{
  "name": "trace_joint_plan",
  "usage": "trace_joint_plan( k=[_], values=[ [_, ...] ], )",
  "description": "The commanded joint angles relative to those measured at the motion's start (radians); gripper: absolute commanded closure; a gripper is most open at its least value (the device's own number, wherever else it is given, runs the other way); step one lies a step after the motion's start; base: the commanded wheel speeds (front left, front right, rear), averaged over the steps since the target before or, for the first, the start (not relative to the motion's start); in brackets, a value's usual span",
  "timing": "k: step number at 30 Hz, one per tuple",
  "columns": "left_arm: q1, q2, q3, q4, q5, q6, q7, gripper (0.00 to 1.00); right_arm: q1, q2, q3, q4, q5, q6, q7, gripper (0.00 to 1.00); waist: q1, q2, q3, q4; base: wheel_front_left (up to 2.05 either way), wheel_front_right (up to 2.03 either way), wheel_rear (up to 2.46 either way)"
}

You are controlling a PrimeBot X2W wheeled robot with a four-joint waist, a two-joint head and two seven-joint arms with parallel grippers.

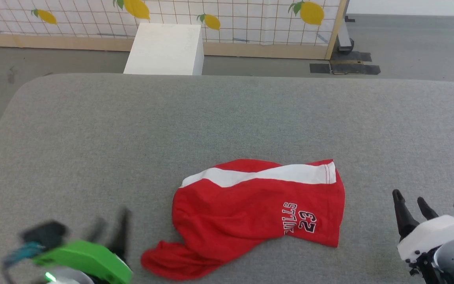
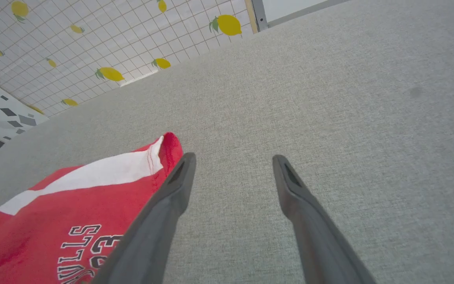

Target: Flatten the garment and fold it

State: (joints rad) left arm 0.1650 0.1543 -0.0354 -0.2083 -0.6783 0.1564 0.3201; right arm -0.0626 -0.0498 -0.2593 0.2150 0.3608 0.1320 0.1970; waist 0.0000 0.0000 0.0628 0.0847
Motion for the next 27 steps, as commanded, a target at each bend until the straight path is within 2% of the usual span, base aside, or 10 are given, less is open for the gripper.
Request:
trace_joint_plan(
  k=[1, 3, 5, 9, 13, 16, 25, 26, 27],
  values=[
    [-0.047, 0.013, 0.025, -0.003, 0.061, -0.010, -0.096, 0.00, -0.020, 0.000, 0.011, -0.015, 0.002, -0.001, 0.021, 0.00, 0.0000, 0.0000, 0.006, 0.001, 0.00, 0.00, 0.00],
    [-0.073, 0.044, 0.022, 0.010, 0.177, -0.019, -0.232, 0.00, -0.040, 0.000, 0.040, -0.029, -0.006, -0.001, 0.059, 0.00, 0.0000, 0.0000, 0.014, -0.002, 0.00, 0.00, 0.00],
    [-0.097, 0.042, 0.009, 0.024, 0.253, -0.019, -0.356, 0.00, -0.069, 0.000, 0.075, -0.036, -0.027, -0.001, 0.113, 0.00, 0.0000, 0.0000, 0.027, -0.004, 0.00, 0.00, 0.00],
    [-0.126, 0.042, -0.042, 0.088, 0.350, -0.032, -0.500, 0.00, -0.152, 0.000, 0.155, -0.023, -0.079, -0.001, 0.247, 0.00, 0.0000, 0.0000, 0.059, -0.006, 0.00, 0.00, 0.00],
    [-0.159, 0.023, -0.064, 0.140, 0.363, -0.048, -0.548, 0.00, -0.239, 0.000, 0.197, 0.025, -0.168, -0.001, 0.342, 0.00, 0.0000, 0.0000, 0.098, 0.007, 0.00, 0.00, 0.00],
    [-0.176, 0.014, -0.069, 0.171, 0.360, -0.058, -0.560, 0.00, -0.291, 0.000, 0.213, 0.072, -0.203, -0.001, 0.374, 0.00, 0.0000, 0.0000, 0.127, 0.018, 0.00, 0.00, 0.00],
    [-0.219, -0.003, -0.072, 0.223, 0.360, -0.077, -0.576, 0.00, -0.362, 0.000, 0.248, 0.190, -0.231, -0.001, 0.347, 0.00, 0.0000, 0.0000, 0.178, 0.053, 0.00, 0.00, 0.00],
    [-0.221, -0.001, -0.073, 0.227, 0.365, -0.079, -0.577, 0.00, -0.366, 0.000, 0.251, 0.197, -0.228, -0.001, 0.341, 0.55, 0.0000, 0.0000, 0.179, 0.054, 0.00, 0.00, 0.00],
    [-0.223, -0.001, -0.073, 0.230, 0.367, -0.081, -0.578, 0.00, -0.369, 0.000, 0.252, 0.202, -0.226, -0.001, 0.335, 0.71, 0.0000, 0.0000, 0.179, 0.055, 0.00, 0.00, 0.00]
  ],
)
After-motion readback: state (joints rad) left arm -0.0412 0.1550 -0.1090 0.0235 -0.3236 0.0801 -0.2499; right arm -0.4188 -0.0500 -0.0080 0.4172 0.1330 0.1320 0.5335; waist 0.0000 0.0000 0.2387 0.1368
